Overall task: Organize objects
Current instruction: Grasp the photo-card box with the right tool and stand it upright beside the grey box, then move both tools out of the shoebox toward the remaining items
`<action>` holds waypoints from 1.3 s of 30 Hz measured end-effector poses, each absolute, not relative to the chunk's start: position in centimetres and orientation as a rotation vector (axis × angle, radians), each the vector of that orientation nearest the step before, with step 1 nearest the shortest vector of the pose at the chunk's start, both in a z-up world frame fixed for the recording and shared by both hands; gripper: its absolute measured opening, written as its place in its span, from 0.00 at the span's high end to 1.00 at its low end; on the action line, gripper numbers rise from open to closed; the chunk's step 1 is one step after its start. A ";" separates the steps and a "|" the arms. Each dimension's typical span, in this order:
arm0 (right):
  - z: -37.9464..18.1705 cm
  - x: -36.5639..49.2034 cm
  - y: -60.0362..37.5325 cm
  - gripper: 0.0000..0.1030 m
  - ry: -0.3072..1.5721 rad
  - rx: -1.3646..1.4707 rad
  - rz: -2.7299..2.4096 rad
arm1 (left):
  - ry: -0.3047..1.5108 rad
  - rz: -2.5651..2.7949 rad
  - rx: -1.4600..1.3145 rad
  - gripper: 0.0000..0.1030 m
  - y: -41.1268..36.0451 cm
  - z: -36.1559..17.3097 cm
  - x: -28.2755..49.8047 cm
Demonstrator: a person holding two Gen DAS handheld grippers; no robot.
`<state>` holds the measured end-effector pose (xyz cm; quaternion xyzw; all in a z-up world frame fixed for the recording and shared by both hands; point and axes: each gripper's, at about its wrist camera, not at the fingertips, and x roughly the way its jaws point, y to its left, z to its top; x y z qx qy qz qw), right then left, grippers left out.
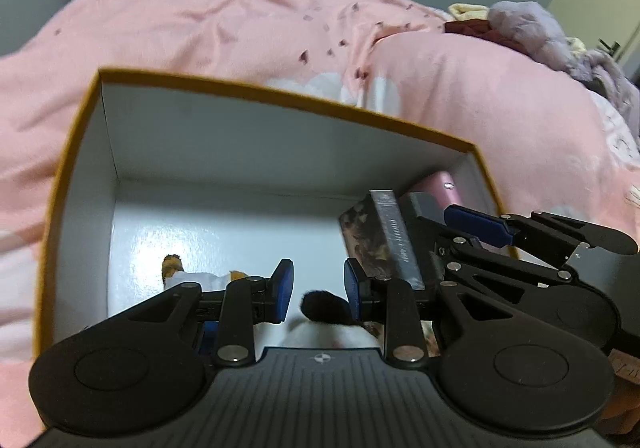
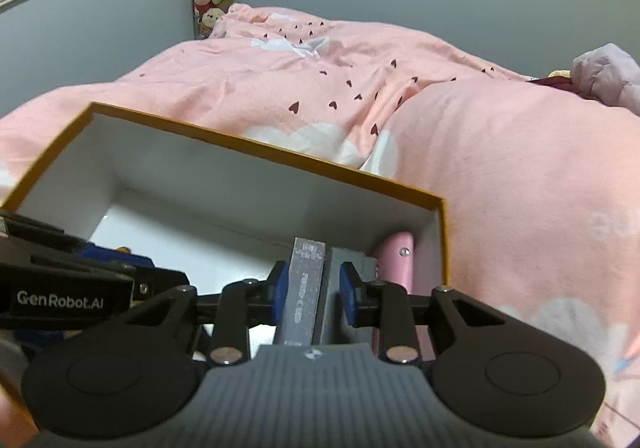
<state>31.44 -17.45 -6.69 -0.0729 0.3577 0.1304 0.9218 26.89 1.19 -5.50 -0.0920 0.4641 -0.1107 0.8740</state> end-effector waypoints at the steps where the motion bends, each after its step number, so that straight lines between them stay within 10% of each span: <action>1: -6.3 30.9 -17.7 0.71 0.729 -0.142 0.270 | 0.957 -0.237 -0.184 0.70 1.1 -5.0 26.3; 14: -3.1 17.1 -19.8 0.59 0.649 0.016 0.307 | 0.862 -0.267 -0.127 0.70 2.5 -0.6 14.1; 39: -13.1 10.8 -16.8 0.42 0.795 -0.009 0.370 | 1.030 -0.159 -0.274 0.47 3.5 -13.1 7.1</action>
